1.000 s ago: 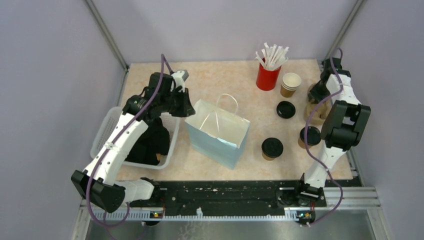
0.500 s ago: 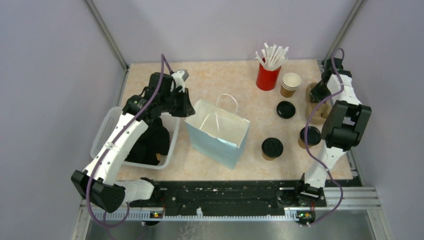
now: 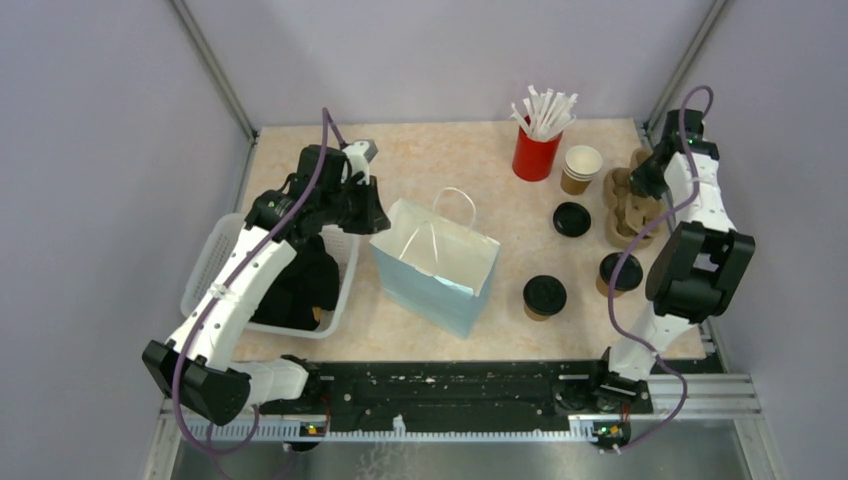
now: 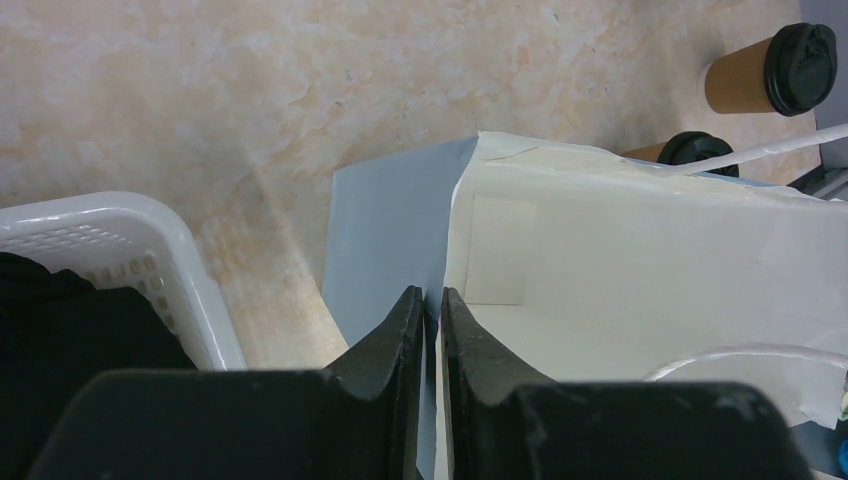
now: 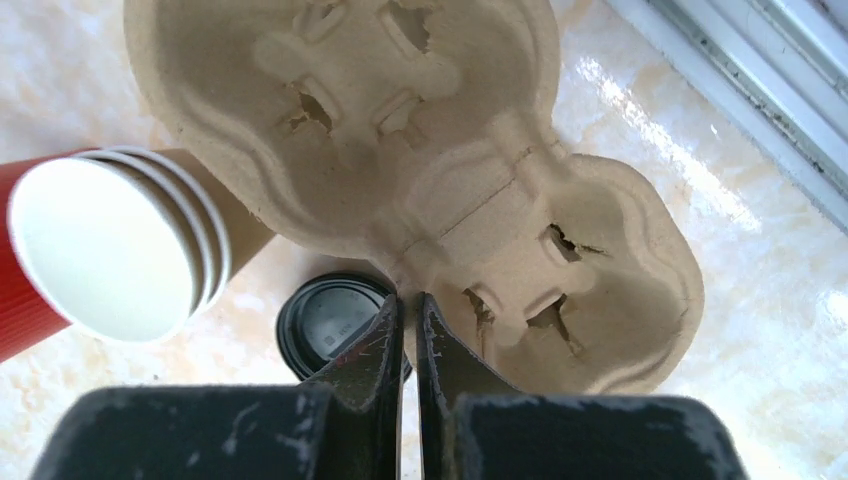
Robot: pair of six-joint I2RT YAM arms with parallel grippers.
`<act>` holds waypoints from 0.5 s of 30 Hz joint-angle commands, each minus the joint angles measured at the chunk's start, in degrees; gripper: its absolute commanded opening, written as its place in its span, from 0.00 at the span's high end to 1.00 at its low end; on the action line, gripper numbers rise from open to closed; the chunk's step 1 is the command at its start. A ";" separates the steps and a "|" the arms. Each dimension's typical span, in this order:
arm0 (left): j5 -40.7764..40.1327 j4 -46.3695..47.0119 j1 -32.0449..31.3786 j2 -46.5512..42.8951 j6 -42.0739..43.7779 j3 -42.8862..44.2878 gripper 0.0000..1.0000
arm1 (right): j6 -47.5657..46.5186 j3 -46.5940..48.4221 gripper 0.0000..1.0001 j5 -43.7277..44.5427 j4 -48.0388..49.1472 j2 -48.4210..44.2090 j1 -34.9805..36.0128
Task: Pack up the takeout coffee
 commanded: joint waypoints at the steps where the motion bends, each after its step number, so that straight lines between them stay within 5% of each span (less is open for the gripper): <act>1: 0.39 1.62 -0.14 -0.29 1.06 1.16 0.82 | 0.99 -1.46 1.00 1.70 5.04 -5.70 -0.58; 9: 0.72 1.81 -0.09 -0.47 0.91 0.98 0.79 | -5.80 -3.73 1.00 -1.35 8.81 -8.80 -0.56; 15: -0.45 1.20 -0.13 -0.98 -0.10 1.42 0.42 | -11.31 -7.50 1.00 -8.39 14.45 -15.97 -0.52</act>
